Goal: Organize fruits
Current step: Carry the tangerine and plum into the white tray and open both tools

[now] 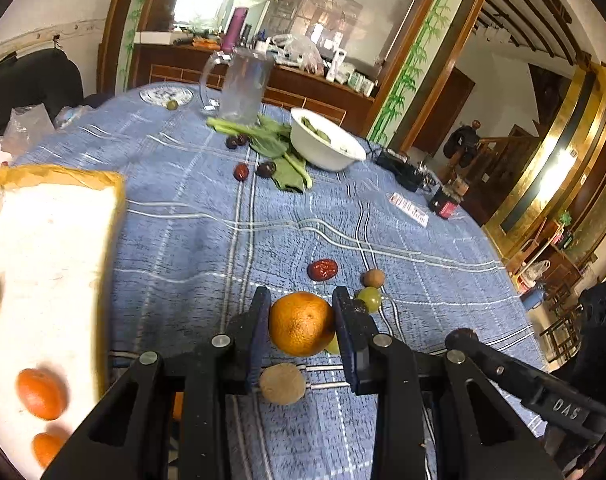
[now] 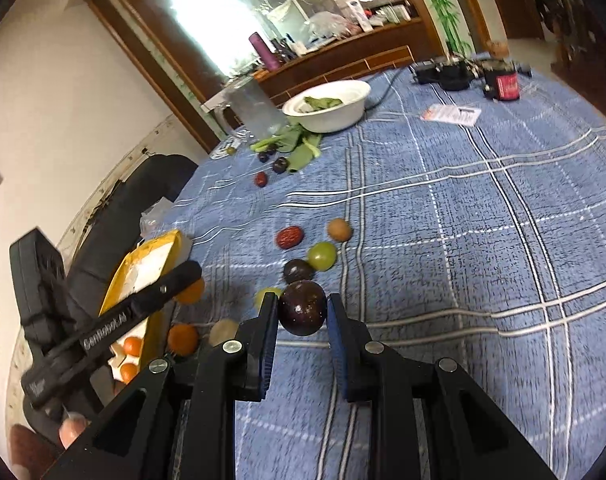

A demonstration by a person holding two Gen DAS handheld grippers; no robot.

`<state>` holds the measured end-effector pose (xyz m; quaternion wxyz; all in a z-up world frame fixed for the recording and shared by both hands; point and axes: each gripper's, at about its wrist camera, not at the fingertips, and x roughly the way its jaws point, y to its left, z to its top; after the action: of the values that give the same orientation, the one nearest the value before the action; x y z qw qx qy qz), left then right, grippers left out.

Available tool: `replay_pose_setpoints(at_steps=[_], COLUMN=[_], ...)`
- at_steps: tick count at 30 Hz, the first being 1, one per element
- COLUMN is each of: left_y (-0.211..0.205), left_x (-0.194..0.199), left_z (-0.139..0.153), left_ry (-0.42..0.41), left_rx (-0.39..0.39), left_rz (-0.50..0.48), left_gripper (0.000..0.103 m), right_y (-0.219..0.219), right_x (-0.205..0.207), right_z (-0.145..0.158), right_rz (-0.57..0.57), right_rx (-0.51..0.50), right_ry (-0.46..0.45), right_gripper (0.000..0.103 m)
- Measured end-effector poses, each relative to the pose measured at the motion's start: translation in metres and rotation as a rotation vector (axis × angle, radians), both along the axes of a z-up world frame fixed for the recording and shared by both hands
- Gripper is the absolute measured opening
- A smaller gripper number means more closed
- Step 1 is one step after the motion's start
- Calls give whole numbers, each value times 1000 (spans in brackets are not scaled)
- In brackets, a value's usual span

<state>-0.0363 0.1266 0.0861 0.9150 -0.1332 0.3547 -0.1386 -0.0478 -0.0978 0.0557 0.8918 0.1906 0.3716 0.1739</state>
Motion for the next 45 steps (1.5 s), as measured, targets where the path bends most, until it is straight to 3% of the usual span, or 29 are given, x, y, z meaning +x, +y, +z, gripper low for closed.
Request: replay_pose_setpoints(at_steps=[7,12,26,34,42,45], left_y=[43,82,126,138,165,167], left_x=[-52,-83,-73,-80,-87,-91], left_z=[34,36,12,6,-4,-5], left_ry=[-84,-97,-25,-3,36,27], left_rx=[75,97,90,73,25,64], left_rz=[87,192,340,331,384,398], left_gripper=[30,31,31,31,31,31], right_y=[24,52,108,137,184,211], right_x=[-14,-21,-20,-18,6,22], right_z=[15,19,22,26,40,37], right_rz=[55,118,226,288,373,426], right_rx=[-9,-10,-62,-88,-90,-91], right_ry=[-37,-43,-46,-57,-53,-23], right_gripper=[26,26,26,27,27,27])
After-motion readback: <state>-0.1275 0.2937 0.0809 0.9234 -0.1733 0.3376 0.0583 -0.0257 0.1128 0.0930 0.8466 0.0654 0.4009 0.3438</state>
